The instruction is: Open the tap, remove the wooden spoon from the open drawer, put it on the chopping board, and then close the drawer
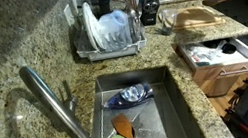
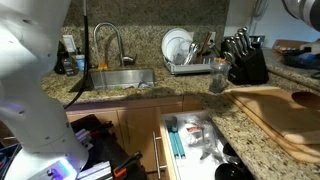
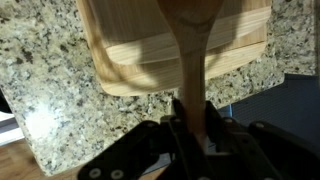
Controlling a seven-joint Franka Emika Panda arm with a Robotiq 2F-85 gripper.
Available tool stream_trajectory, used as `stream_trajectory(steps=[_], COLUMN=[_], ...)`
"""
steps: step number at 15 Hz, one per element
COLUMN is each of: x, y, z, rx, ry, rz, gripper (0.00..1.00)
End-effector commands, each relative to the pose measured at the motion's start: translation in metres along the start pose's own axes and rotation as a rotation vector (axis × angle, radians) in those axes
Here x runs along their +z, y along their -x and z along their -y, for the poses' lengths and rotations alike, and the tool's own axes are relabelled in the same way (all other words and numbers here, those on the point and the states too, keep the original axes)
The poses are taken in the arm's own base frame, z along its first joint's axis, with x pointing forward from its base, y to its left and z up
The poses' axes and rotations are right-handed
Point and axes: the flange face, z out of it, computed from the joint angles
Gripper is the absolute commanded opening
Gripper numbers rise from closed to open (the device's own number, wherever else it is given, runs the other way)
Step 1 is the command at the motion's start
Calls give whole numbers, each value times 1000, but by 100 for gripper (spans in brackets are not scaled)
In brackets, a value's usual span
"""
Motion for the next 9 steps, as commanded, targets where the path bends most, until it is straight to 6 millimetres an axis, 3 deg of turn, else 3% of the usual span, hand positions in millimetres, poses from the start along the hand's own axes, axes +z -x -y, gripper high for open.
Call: stream_trajectory(steps=[1, 2, 4, 9], x=[3, 4, 17, 43], y=[2, 1, 5, 56], z=[0, -1, -6, 6], rx=[-2, -1, -6, -73], ry=[5, 9, 29, 30], rz=[0, -1, 20, -7], gripper=[25, 6, 6, 6])
